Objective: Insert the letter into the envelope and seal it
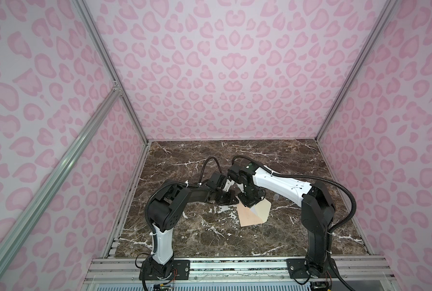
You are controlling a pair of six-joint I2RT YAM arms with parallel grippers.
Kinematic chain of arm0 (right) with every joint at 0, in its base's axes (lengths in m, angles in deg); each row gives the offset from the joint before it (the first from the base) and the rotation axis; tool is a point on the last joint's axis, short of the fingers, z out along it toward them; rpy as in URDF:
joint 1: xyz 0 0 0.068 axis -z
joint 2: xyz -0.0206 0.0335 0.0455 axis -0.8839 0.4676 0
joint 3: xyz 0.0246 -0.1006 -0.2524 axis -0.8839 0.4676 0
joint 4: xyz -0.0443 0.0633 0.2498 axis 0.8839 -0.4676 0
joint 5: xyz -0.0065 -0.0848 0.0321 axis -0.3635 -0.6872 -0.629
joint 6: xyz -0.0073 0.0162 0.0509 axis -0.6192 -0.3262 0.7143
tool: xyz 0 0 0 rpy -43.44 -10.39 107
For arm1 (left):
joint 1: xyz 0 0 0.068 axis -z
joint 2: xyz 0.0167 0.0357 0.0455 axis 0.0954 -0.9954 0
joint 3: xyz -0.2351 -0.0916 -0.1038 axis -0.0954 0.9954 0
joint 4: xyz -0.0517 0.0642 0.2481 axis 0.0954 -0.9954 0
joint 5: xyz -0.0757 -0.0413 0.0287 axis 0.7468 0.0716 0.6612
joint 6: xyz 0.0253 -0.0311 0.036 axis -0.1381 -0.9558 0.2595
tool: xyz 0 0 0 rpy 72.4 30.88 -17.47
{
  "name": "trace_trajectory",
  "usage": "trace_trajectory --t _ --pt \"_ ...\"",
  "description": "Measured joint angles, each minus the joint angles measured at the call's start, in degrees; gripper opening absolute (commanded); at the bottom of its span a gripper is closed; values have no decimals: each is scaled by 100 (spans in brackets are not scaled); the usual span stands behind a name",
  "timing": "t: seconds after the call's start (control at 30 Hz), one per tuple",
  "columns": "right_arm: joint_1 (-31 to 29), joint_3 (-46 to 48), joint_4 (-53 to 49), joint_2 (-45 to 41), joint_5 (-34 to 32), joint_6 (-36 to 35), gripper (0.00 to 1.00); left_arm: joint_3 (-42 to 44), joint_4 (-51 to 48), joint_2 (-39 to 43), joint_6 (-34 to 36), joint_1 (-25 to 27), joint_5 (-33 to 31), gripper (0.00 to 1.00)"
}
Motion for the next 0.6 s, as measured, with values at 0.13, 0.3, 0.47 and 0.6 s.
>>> trace_trajectory --t 0.13,0.3,0.47,0.6 --pt "-57 -61 -31 70 59 2 0 -11 -15 0 0 0 0 4" --pt "-142 -142 68 330 251 -4 0 -17 -31 2 0 0 -2 4" --pt "-142 -142 72 487 326 -20 0 -24 -52 7 13 0 -22 4" --pt "-103 -127 173 581 321 -22 0 -26 -61 7 17 0 -22 4"
